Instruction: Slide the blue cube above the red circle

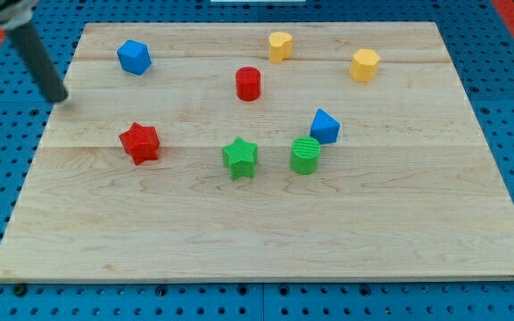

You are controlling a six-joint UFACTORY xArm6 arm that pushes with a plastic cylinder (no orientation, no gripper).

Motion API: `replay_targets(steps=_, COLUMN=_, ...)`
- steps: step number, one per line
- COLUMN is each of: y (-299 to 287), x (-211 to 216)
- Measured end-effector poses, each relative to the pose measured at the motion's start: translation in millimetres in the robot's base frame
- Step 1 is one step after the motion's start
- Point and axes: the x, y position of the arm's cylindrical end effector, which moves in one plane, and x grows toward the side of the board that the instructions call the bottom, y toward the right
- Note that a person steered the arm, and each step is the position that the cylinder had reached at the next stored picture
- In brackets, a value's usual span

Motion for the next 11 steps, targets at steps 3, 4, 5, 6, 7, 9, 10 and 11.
replay_targets(steps=3, y=153, x=-57)
replay_targets(steps=4, y=175, x=-52)
replay_targets(steps=5, y=146, x=-33)
replay_targets(steps=6, y=178, x=-33)
replay_targets(steps=7, y=172, x=-34)
replay_targets(steps=9, y=198, x=-22)
replay_targets(steps=10, y=230, x=-20)
replay_targets(steps=11, y=233, x=11)
